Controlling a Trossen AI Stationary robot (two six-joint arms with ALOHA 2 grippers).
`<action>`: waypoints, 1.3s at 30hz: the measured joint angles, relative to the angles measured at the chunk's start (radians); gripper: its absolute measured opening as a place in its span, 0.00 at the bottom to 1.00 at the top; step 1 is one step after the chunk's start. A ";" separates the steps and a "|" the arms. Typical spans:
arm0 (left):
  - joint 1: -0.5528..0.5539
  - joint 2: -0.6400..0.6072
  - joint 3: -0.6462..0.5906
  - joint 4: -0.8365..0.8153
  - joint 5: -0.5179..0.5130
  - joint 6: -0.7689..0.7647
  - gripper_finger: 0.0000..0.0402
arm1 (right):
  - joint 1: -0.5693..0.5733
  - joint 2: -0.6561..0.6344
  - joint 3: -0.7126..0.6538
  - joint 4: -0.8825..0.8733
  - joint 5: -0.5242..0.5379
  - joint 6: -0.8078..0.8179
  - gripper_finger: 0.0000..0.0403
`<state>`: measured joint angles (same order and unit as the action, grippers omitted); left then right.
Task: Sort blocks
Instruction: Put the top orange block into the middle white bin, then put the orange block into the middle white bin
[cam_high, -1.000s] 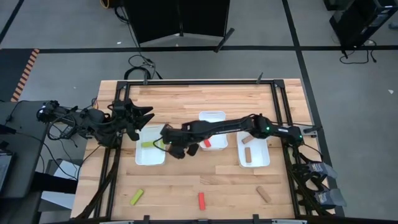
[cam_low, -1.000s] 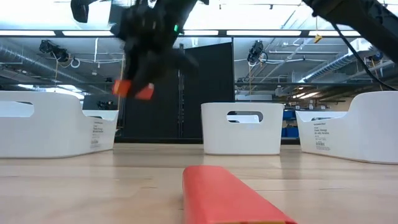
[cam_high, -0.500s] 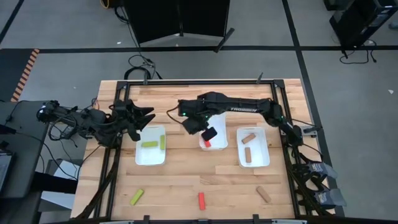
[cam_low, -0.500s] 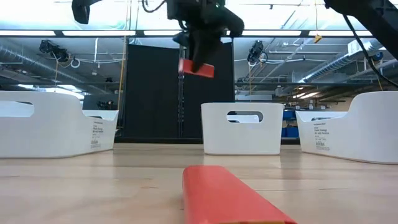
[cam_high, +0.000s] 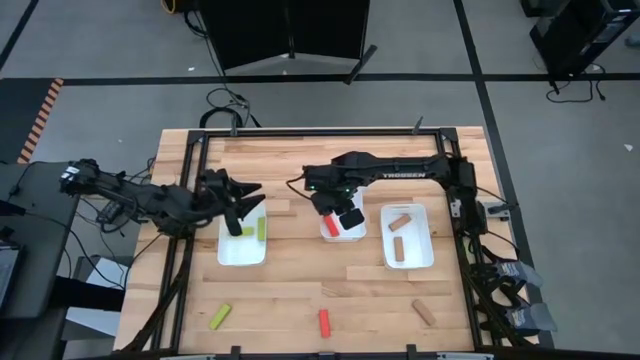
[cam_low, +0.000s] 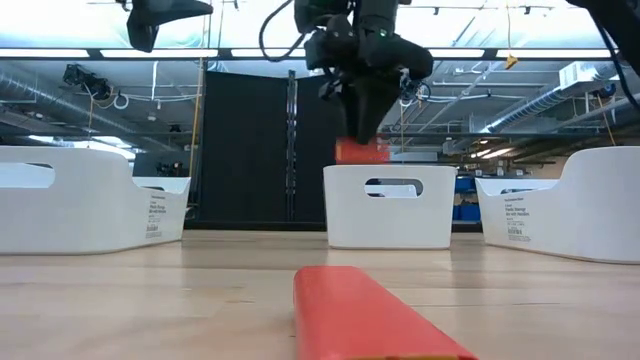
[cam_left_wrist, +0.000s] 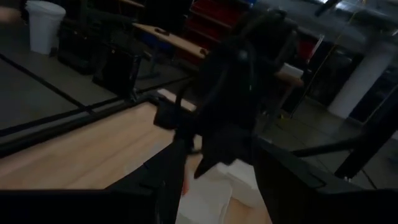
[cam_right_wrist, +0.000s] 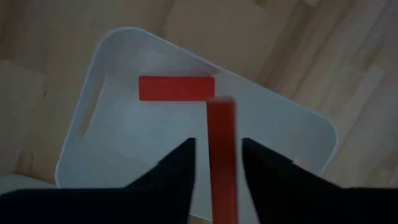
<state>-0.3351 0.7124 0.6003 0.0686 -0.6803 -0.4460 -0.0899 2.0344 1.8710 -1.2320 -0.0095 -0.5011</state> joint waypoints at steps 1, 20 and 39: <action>0.000 0.002 0.000 -0.012 0.007 -0.005 0.48 | -0.002 -0.010 -0.018 0.008 0.008 0.014 0.42; 0.001 0.215 0.015 -0.191 0.180 -0.091 0.48 | -0.031 -0.628 -0.412 0.333 0.104 0.321 0.52; -0.071 0.941 0.656 -0.404 0.762 0.744 0.48 | 0.169 -0.917 -0.604 0.420 0.203 0.551 0.54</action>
<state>-0.4063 1.6529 1.2564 -0.3351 0.0822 0.2976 0.0796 1.1175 1.2671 -0.8117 0.1932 0.0495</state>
